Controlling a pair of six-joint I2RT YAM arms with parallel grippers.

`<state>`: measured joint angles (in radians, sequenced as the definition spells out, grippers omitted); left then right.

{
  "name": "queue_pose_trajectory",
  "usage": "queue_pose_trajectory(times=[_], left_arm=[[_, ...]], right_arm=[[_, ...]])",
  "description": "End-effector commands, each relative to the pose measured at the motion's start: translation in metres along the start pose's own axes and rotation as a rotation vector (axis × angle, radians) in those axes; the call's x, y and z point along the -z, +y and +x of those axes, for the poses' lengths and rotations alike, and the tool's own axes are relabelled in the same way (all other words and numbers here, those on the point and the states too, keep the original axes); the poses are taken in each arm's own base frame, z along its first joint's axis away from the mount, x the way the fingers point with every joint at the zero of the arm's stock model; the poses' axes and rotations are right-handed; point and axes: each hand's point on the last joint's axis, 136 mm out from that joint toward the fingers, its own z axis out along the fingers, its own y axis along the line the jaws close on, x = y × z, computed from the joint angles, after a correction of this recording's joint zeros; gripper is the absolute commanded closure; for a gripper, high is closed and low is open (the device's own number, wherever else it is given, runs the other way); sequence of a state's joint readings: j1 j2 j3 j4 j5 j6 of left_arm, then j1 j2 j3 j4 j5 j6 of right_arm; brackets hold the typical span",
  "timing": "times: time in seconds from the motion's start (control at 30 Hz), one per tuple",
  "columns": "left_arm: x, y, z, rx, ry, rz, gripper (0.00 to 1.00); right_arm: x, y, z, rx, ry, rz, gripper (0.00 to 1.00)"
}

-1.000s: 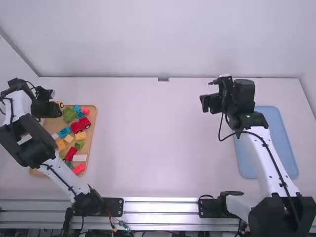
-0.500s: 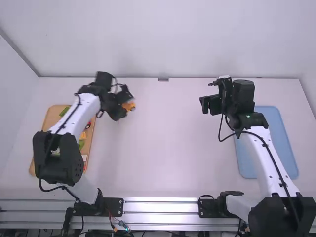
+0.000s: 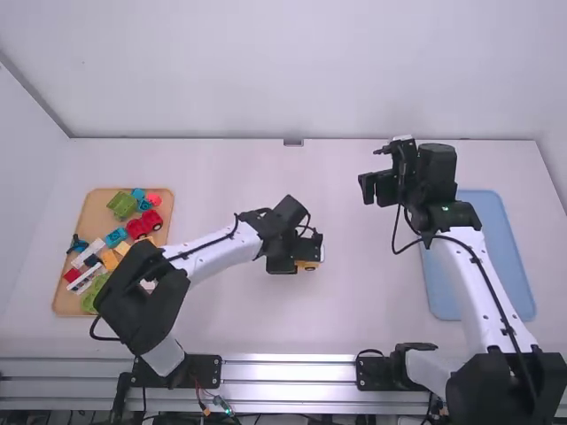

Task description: Assemble lego blocks to make yellow taxi

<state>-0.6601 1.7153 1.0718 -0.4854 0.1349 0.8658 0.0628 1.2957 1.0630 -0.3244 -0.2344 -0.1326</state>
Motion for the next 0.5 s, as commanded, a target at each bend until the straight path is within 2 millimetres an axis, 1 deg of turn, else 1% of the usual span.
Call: queue_pose_trajectory(times=[0.0, 0.07, 0.17, 0.23, 0.4, 0.47], left_arm=[[-0.007, 0.003, 0.008, 0.026, 0.012, 0.008, 0.89], [-0.013, 0.010, 0.015, 0.059, 0.045, -0.013, 0.89], [-0.024, 0.018, 0.021, 0.066, 0.077, -0.016, 0.90], [-0.033, 0.024, 0.024, 0.080, 0.092, 0.011, 0.98], [-0.036, 0.023, 0.029, 0.015, 0.115, 0.042, 0.98], [-0.040, 0.031, 0.029, 0.013, 0.091, 0.006, 0.98]], right_arm=[[0.004, 0.005, -0.015, 0.005, -0.030, -0.026, 0.02], [0.004, 0.010, -0.015, 0.005, -0.034, -0.056, 0.02], [0.004, 0.013, -0.016, 0.006, -0.036, -0.070, 0.02], [0.004, 0.014, -0.016, 0.006, -0.037, -0.078, 0.02], [0.004, 0.014, -0.015, 0.004, -0.034, -0.080, 0.01], [0.004, 0.014, -0.015, 0.004, -0.033, -0.080, 0.02]])
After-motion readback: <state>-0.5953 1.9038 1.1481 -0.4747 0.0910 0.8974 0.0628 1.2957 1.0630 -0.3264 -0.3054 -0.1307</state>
